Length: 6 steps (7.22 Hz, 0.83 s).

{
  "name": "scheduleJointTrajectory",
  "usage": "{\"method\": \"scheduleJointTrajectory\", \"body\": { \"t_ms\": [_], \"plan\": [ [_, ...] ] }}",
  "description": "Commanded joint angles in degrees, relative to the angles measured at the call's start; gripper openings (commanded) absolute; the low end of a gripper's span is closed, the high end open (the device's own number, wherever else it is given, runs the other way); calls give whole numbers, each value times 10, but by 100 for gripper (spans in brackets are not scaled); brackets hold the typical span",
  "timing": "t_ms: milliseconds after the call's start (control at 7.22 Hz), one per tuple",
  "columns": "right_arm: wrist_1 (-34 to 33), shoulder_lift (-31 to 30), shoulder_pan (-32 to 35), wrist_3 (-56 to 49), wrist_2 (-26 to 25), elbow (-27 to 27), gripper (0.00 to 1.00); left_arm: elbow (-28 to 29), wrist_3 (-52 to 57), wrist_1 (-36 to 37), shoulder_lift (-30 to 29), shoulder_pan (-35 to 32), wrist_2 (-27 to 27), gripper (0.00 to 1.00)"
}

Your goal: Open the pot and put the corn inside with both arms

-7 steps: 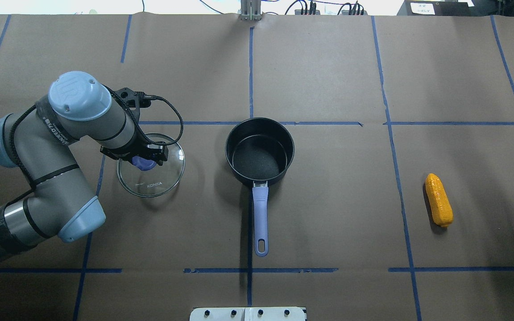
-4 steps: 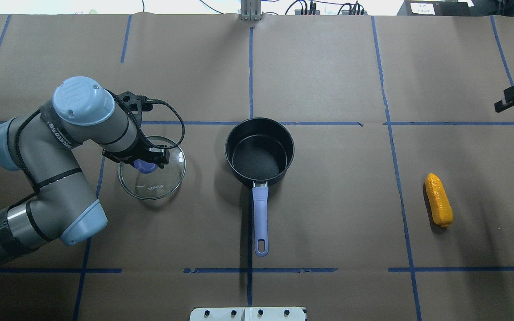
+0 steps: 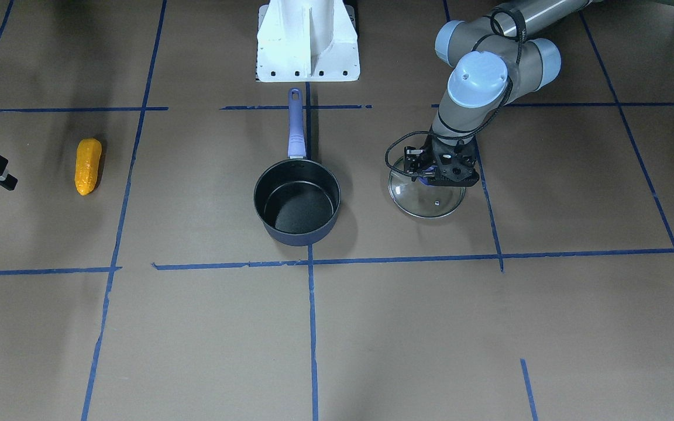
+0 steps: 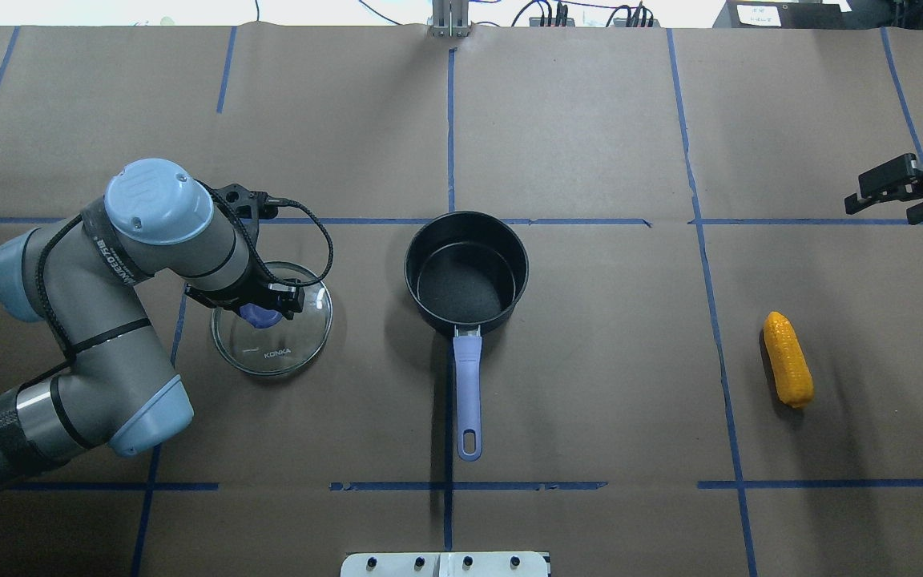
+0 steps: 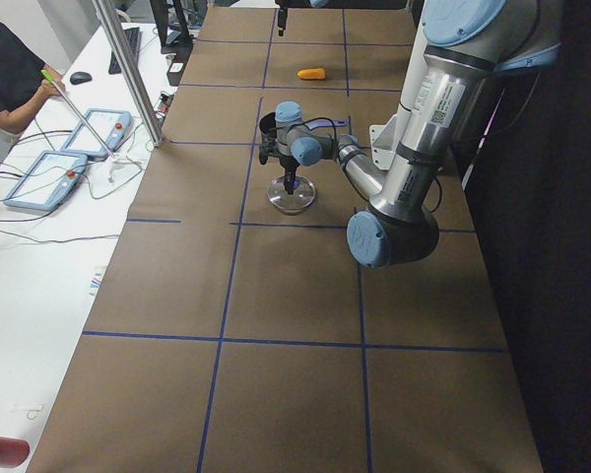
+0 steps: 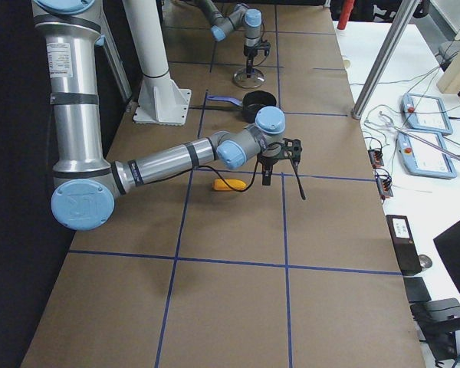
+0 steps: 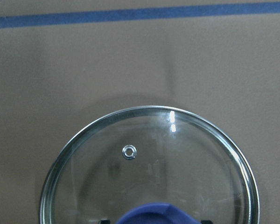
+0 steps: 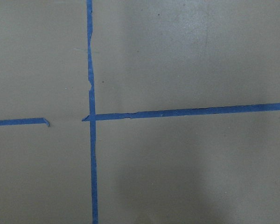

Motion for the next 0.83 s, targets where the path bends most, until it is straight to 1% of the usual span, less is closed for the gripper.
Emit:
{"method": "scheduleJointTrajectory", "body": {
  "t_ms": [0,139,277,416,554,693],
  "plan": [
    [0,2,-3,1,-1,4,100,-1,4,0,0,1,-1,97],
    [0,2,-3,1,-1,5,100,-9,3,0,1,-1,0,100],
    [0,2,-9,2,-2,4,100,-12,3,1,1,-3,0,100],
    [0,2,-24,2,-23,6,100,-13,4,3,0,-5,-2,100],
    [1,2,-48,26,-51,6,100,-17,3,5,-2,-11,-4,100],
    [33,-3,-74,52,-78,6,100,-27,3,10,-4,-18,-7,100]
  ]
}}
